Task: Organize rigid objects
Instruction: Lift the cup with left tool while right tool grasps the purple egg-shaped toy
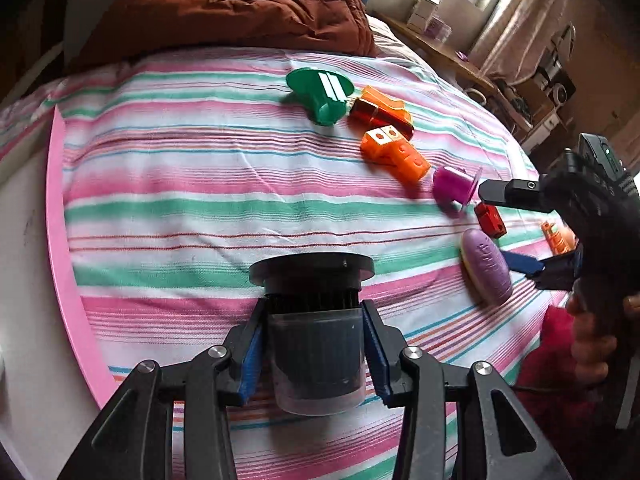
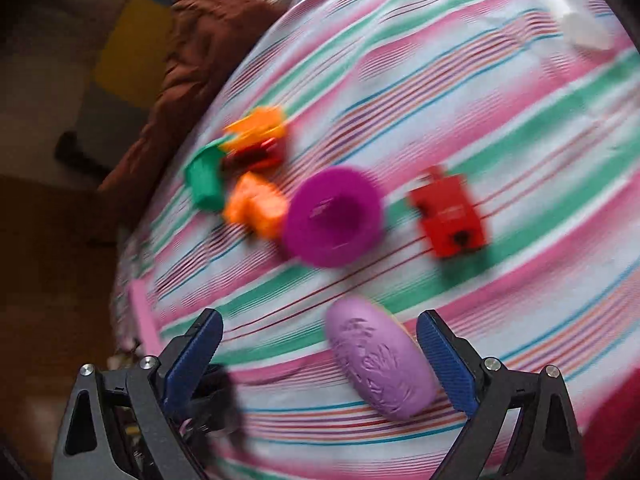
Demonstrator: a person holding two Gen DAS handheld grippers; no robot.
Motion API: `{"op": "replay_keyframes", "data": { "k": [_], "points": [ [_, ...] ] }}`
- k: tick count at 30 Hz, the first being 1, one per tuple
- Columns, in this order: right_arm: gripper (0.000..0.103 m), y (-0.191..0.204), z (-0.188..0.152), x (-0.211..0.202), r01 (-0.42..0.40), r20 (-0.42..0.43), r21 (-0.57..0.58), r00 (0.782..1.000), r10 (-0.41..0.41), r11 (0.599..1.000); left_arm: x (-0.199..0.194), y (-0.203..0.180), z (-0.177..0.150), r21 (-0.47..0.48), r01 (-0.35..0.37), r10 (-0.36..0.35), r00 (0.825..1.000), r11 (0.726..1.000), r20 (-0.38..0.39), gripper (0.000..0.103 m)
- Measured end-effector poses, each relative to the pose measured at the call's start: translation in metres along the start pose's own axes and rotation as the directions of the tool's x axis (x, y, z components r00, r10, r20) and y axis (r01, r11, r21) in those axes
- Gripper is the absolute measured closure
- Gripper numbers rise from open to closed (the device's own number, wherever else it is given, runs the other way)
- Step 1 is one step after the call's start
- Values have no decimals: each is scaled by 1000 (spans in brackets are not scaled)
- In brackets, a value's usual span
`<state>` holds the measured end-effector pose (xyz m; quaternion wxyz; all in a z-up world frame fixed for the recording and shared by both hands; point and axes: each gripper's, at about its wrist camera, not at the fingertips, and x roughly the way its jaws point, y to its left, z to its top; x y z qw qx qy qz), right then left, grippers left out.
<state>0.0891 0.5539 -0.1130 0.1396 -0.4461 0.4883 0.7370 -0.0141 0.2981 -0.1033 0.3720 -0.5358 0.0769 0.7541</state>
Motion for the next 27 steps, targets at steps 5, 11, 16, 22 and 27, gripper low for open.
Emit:
{"op": "replay_keyframes", "data": {
  "k": [5, 11, 16, 22, 27],
  "points": [
    [4, 3, -2, 4, -67, -24, -1, 997, 67, 998, 5, 0, 5, -3, -17, 17, 1000, 1000, 0, 59],
    [9, 12, -4, 1, 44, 6, -91, 999, -43, 995, 6, -2, 3, 6, -34, 34, 999, 999, 4, 60],
    [25, 26, -10, 6, 161, 21, -202, 987, -160, 966, 8, -3, 4, 8, -42, 42, 999, 999, 10, 60],
    [48, 48, -28, 29, 361, 58, -417, 927, -372, 834, 10, -3, 5, 9, -46, 46, 999, 999, 16, 60],
    [58, 62, -36, 35, 377, 114, -494, 921, -372, 783, 10, -3, 5, 19, -46, 45, 998, 999, 40, 60]
  ]
}}
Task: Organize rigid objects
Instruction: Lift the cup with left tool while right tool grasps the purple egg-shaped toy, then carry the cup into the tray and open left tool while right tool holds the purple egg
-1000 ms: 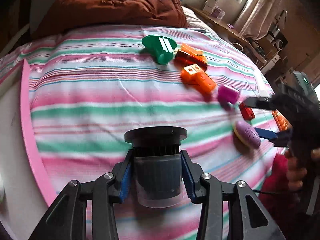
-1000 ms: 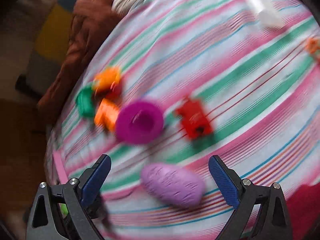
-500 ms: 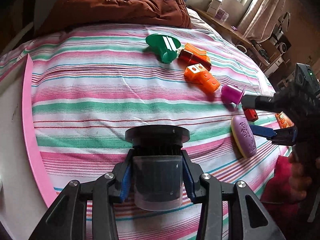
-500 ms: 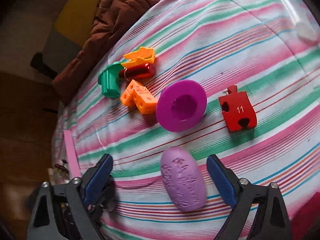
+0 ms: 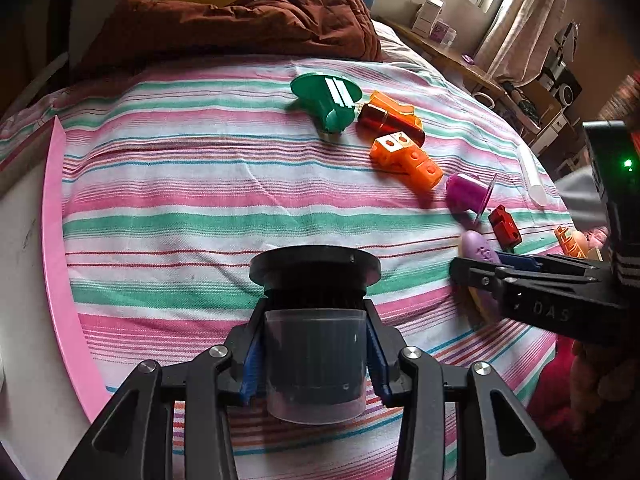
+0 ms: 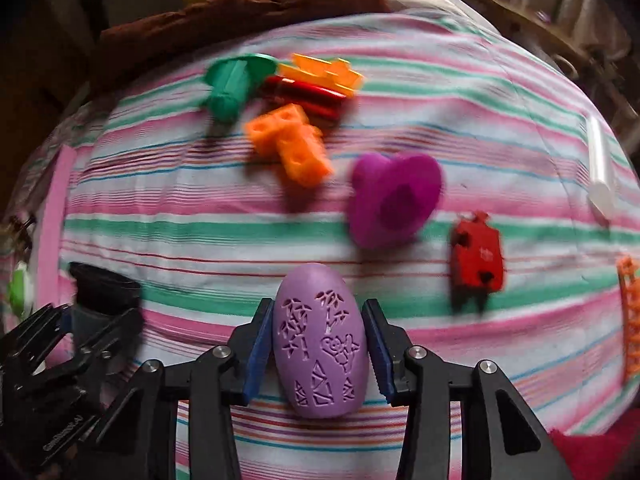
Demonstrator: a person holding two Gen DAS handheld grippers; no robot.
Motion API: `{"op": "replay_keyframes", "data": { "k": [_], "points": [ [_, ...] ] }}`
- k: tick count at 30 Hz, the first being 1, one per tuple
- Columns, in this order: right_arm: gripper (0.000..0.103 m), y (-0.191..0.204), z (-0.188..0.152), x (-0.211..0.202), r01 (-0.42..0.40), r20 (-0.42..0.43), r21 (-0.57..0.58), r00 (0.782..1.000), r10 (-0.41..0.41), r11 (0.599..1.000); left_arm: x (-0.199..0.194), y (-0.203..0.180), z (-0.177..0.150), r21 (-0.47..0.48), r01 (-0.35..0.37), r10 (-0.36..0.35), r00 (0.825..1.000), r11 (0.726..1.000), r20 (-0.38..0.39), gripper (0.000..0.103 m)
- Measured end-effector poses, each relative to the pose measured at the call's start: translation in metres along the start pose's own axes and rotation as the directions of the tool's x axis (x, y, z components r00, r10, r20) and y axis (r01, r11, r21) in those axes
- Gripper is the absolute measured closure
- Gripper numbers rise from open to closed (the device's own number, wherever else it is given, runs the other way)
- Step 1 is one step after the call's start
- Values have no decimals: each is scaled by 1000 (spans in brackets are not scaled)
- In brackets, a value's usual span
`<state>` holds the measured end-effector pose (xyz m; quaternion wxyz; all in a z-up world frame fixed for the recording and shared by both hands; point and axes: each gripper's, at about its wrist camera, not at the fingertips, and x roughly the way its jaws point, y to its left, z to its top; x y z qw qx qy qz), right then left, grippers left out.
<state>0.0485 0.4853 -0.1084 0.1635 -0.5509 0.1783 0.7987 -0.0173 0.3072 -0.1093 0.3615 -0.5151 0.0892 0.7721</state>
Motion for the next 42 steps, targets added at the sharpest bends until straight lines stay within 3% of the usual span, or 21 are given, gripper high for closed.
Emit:
{"op": "replay_keyframes", "data": {
  "k": [3, 6, 12, 20, 29, 42],
  "points": [
    [58, 13, 3, 3, -38, 27, -43, 999, 40, 998, -3, -1, -4, 17, -7, 6, 1000, 1000, 20, 60],
    [54, 23, 5, 9, -11, 33, -109, 999, 15, 994, -10, -2, -9, 34, -4, 3, 999, 999, 32, 60],
    [53, 22, 2, 13, -30, 51, -113, 998, 36, 993, -36, -3, -15, 57, -4, -1, 996, 998, 93, 60],
    [55, 30, -2, 12, 24, 85, -177, 996, -9, 984, -74, -5, -23, 82, 13, -26, 987, 997, 157, 60],
    [55, 35, -5, 14, 14, 100, -174, 995, 3, 985, -104, 12, -35, 51, 9, -18, 983, 999, 185, 60],
    [59, 47, -16, 15, 94, 160, -261, 986, -53, 961, -147, 48, -58, -13, -32, 34, 974, 999, 222, 60]
  ]
}}
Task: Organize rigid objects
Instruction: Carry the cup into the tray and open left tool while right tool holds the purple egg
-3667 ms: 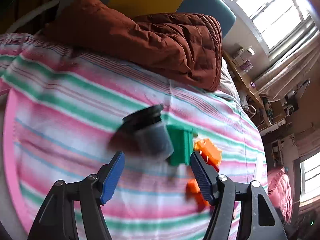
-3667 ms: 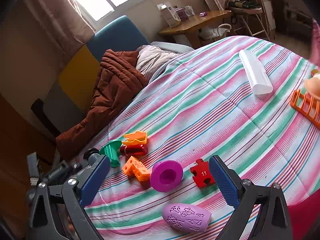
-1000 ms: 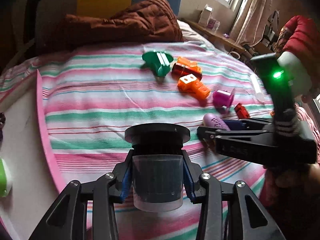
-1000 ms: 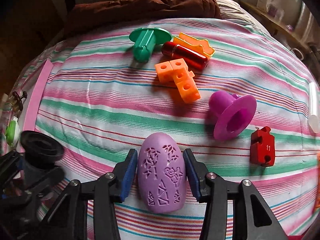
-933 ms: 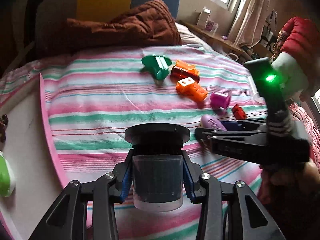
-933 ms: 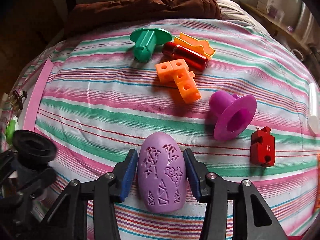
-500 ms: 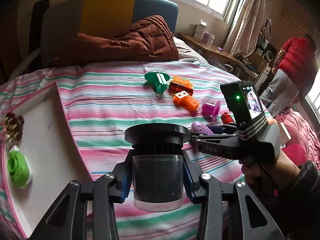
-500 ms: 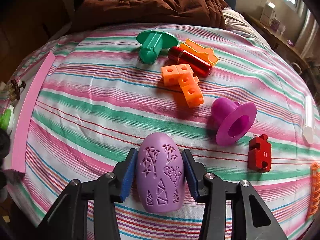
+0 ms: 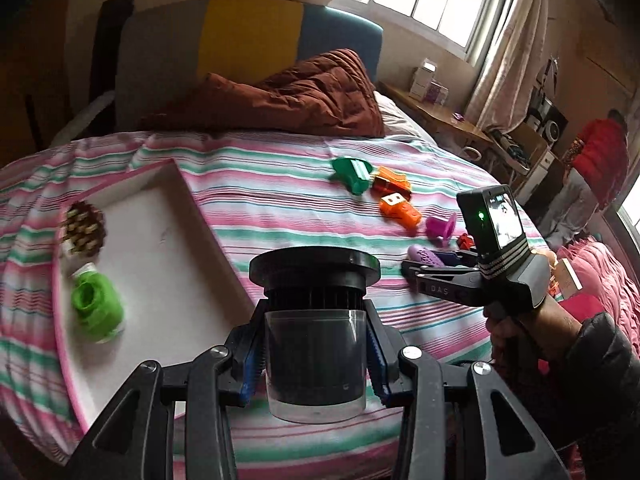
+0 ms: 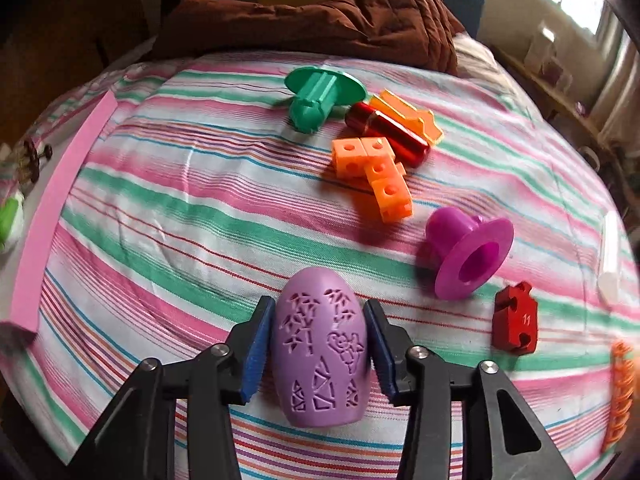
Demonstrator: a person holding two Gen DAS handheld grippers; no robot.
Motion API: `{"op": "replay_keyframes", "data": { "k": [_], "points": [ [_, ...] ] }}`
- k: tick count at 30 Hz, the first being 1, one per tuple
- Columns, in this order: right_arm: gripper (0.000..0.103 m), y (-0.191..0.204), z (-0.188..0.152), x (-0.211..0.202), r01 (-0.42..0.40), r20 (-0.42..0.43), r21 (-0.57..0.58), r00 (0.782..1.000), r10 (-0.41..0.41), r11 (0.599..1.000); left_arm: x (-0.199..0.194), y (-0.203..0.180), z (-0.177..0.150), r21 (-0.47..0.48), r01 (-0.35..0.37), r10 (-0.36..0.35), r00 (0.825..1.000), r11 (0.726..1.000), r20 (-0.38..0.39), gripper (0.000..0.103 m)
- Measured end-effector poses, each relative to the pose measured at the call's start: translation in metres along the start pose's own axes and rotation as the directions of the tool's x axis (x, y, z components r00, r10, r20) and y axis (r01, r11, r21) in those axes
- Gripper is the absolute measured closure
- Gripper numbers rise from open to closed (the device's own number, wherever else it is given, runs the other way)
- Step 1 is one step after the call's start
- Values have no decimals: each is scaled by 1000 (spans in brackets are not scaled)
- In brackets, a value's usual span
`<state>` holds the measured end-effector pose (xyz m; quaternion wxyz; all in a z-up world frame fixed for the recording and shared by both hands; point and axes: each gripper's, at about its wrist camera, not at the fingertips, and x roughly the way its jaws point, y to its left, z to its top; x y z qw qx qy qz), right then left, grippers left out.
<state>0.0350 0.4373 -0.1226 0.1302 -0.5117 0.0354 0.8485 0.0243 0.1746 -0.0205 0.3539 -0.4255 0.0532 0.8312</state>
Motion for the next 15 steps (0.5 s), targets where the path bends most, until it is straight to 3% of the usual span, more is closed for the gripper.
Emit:
{"op": "replay_keyframes", "data": {
  "k": [15],
  "points": [
    [58, 1, 3, 6, 6, 1, -8, 1000, -6, 1000, -33, 51, -16, -113, -112, 116, 993, 987, 25, 60]
  ]
}}
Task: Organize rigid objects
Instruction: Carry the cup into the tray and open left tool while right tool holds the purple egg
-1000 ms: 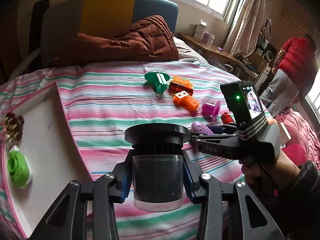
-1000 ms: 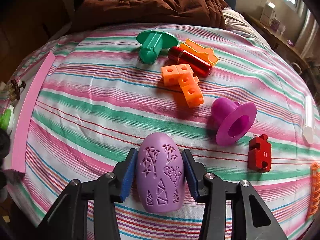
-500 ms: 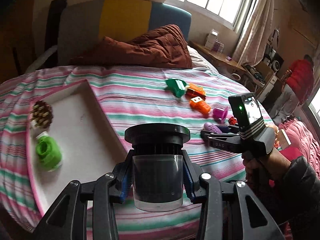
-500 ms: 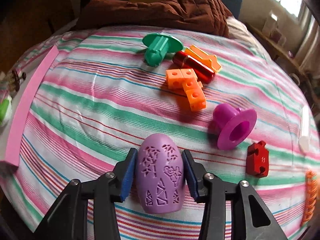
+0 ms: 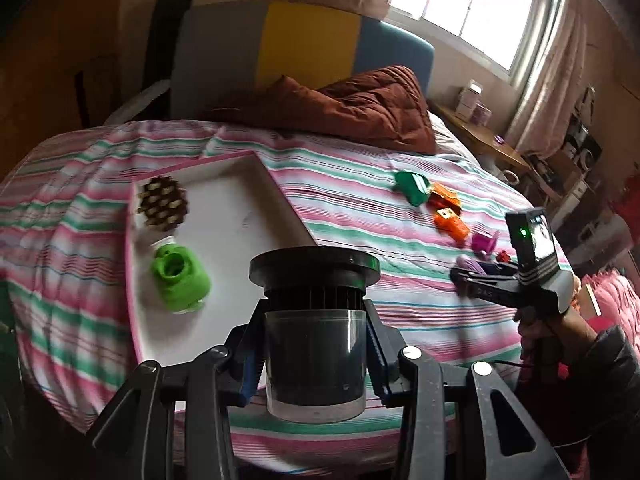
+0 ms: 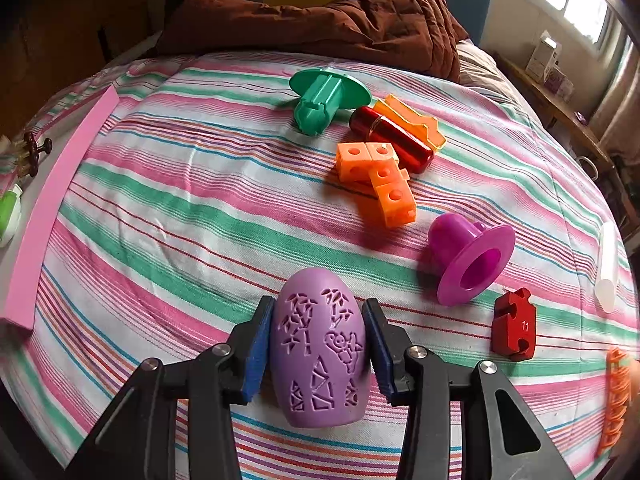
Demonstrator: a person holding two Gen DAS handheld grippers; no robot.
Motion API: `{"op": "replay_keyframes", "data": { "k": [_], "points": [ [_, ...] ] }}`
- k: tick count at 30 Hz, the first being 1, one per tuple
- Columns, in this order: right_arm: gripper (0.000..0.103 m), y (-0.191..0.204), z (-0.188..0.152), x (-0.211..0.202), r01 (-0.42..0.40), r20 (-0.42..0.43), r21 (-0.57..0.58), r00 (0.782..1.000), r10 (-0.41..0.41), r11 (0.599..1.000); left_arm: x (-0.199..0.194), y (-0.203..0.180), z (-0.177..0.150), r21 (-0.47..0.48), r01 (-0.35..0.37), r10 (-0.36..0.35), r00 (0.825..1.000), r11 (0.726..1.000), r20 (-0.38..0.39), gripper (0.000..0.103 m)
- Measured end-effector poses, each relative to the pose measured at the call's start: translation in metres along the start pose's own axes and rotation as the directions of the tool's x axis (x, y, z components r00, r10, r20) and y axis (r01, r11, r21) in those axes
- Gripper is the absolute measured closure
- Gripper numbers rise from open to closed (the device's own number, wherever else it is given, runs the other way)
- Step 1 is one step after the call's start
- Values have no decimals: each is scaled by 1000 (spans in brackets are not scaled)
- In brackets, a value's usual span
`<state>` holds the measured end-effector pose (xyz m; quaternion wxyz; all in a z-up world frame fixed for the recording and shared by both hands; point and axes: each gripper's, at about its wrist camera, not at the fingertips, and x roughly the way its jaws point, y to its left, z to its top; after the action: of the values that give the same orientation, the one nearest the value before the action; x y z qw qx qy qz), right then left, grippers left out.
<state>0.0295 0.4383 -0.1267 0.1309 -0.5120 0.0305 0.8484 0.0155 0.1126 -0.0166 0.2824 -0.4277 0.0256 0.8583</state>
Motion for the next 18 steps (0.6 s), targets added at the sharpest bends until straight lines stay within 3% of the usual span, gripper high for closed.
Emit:
{"op": "replay_keyframes", "data": {
  "k": [18],
  "points": [
    [59, 4, 0, -1, 34, 18, -35, 999, -33, 999, -15, 64, -13, -142, -99, 102, 995, 985, 15, 60]
  ]
}}
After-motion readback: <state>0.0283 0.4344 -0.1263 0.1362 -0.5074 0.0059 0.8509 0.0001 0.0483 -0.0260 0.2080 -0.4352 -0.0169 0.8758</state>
